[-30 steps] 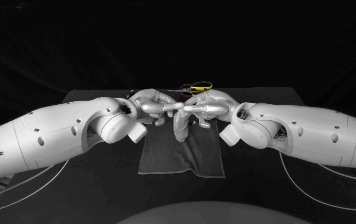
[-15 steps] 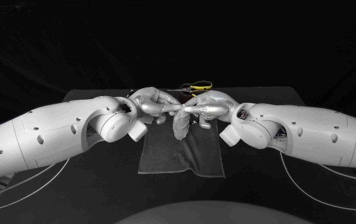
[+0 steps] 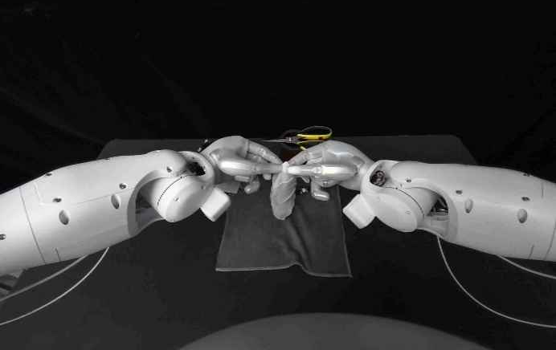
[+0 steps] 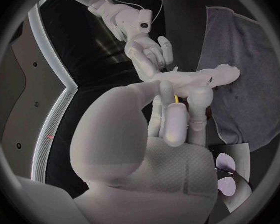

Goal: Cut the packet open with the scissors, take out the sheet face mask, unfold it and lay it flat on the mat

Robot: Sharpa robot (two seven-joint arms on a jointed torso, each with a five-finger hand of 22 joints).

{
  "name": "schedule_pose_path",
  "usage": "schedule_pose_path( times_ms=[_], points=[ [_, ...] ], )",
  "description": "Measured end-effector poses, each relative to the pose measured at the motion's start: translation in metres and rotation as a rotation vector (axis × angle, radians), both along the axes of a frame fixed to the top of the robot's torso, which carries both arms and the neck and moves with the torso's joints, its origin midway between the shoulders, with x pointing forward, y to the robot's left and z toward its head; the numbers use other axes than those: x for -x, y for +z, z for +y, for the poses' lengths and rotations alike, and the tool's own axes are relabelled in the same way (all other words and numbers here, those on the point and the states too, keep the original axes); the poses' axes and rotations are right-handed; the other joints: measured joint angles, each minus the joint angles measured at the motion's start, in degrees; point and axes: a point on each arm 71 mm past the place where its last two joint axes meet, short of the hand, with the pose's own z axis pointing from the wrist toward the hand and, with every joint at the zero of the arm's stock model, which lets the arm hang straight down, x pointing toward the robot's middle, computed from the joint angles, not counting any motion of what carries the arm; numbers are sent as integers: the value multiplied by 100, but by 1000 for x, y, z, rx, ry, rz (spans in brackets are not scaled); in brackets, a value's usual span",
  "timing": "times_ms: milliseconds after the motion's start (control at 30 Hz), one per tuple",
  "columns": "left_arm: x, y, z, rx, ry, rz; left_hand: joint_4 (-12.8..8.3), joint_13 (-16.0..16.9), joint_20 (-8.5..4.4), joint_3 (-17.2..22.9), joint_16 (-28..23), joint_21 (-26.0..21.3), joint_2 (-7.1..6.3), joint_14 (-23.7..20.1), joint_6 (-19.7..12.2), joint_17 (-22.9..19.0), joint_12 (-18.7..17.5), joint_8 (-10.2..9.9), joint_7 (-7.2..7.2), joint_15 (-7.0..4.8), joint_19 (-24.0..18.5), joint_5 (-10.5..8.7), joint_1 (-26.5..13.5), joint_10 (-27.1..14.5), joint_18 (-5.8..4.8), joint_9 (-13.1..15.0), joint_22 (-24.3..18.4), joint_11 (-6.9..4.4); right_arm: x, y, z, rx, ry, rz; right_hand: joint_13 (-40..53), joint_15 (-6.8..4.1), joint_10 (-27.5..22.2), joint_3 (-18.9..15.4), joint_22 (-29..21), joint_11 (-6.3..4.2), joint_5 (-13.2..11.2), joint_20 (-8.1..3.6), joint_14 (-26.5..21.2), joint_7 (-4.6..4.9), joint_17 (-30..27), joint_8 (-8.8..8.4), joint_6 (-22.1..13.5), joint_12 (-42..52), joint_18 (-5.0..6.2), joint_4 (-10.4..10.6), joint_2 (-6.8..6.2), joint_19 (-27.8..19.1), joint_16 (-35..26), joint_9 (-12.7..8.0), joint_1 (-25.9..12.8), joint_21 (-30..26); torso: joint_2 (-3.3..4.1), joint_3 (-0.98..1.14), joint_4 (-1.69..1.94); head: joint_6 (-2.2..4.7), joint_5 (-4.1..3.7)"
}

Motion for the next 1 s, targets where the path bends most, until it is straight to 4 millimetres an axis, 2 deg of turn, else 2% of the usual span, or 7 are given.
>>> schedule_pose_path(
  times_ms=[233, 533, 633, 800, 833, 867, 1000],
  points=[
    [0, 0, 0, 3, 1, 0, -466, 81, 0, 548, 3, 164, -13, 20, -20, 164, 116, 54, 1, 14, 0, 1, -422, -45, 0, 2, 121, -4, 0, 0, -1, 1, -2, -3, 17, 0, 18, 0, 0, 16, 0, 0, 0, -5, 1, 1, 19, 2, 0, 0, -15, 0, -10, 0, -14, 0, 0, 1, -1, -1, 4],
    [0, 0, 0, 9, 3, -6, -1007, 239, -59, 1113, 140, 564, -43, 178, -40, 559, 417, 205, -16, -52, 105, 935, -1124, -84, 0, 3, 459, -41, -2, 0, -3, 5, -10, -7, 21, 1, 36, 16, -3, -3, -4, -22, -1, -7, 5, 1, 20, 17, -1, -17, -14, 22, -10, 0, -13, 0, 0, 3, -2, -6, 5],
    [0, 1, 1, 11, 3, -9, -1034, 239, -59, 1127, 140, 564, -31, 178, -41, 569, 439, 208, -17, -52, 105, 1016, -1196, -84, 0, 3, 469, -42, -2, 0, -5, 8, -15, -8, 21, 1, 36, 16, -4, -3, -4, -22, -1, -8, 6, 1, 18, 17, -2, -18, -14, 22, 13, 0, -12, 0, 0, 3, -2, -7, 5],
    [0, 1, 1, 14, 2, -12, -859, 127, 35, 463, 140, 372, 42, 134, -237, 419, 278, 249, -69, -9, 9, 940, -1513, -183, 0, 6, 325, -60, -2, 0, -5, 10, -18, -10, 20, 2, 37, 13, -4, -3, -12, -22, -2, -8, 6, 1, 15, 17, -2, -21, -14, 21, 14, 0, -12, 0, 1, 3, -2, -2, 2],
    [0, 1, 1, 14, 1, -12, -759, 111, 45, 200, 140, 312, 2, 134, -269, 398, 262, 237, -61, -9, -5, 899, -1614, -185, 1, 650, 277, -62, -2, 0, -5, 10, -18, -10, 20, 2, 37, 17, -4, -3, -15, -21, -2, -8, 6, 1, 15, 17, -3, -16, -14, 21, 14, 0, -12, 0, 1, 3, -2, -1, 1],
    [1, 1, 1, 15, 0, -12, -685, 102, 42, -17, 131, 266, -41, 121, -293, 385, 262, 141, -55, 4, -23, 876, -1682, -183, 0, 902, 242, -55, -2, 0, -5, 10, -18, -11, 20, 2, 37, 19, -3, -3, -15, -22, -2, -8, 6, 1, 15, 16, -2, -14, -14, 21, 14, 0, -12, 0, 1, 3, -2, -1, 1],
    [1, 1, 0, 14, -4, -13, -418, 89, 43, -809, 116, 141, -245, 92, -329, 358, 262, -171, -36, 32, -22, 700, -1829, -197, 0, 869, 137, 34, -2, 0, -5, 11, -18, -11, 18, 2, 36, 27, -2, -3, -16, -21, -2, -8, 5, 1, 14, 16, -3, -7, -14, 21, 13, 0, -11, 0, 2, 2, -1, 3, -1]
  ],
)
